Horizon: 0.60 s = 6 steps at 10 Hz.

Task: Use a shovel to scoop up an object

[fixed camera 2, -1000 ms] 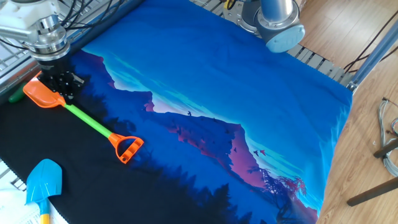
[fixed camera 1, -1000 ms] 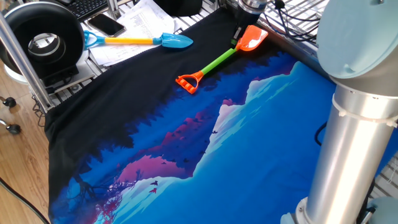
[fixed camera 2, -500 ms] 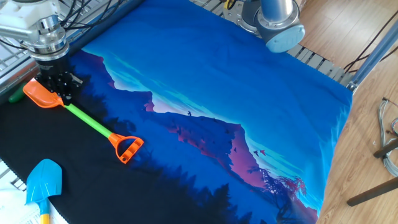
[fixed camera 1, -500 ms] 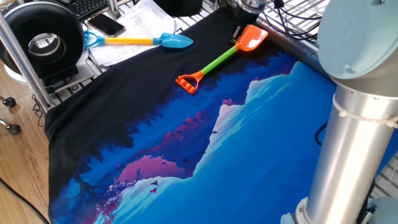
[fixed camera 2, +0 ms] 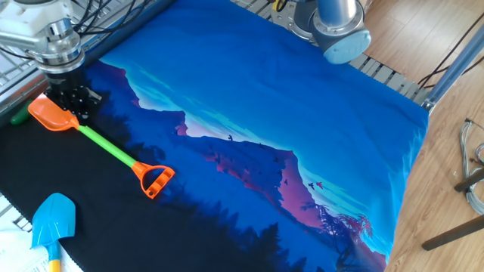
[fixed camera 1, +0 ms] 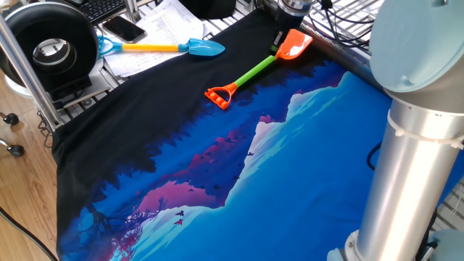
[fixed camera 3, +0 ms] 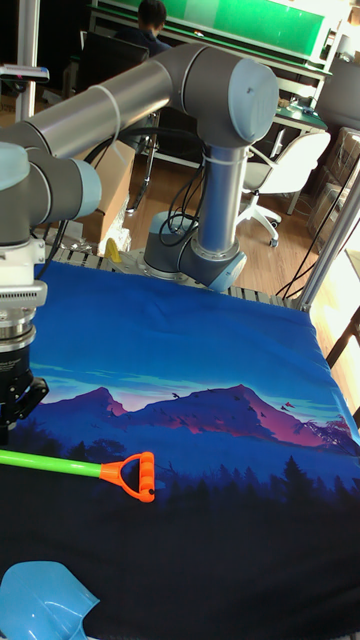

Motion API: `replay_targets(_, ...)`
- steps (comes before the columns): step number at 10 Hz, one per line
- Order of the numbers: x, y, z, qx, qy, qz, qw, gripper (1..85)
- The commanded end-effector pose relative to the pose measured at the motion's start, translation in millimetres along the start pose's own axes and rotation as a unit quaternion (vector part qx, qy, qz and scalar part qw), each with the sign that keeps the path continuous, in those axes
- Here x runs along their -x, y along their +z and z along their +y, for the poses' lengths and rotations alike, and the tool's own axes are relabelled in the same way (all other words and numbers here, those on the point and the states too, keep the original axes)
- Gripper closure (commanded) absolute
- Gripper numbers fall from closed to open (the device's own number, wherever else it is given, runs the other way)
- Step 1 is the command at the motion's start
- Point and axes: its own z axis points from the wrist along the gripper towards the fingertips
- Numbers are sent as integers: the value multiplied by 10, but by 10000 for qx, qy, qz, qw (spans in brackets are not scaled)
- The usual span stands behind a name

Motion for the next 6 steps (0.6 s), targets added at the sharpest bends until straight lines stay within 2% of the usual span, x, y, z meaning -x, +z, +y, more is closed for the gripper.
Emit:
replay_targets(1,-12,-13,-11,4,45,5,10000,840)
replay_targets(6,-1,13,-28,-6,-42,20,10000,827)
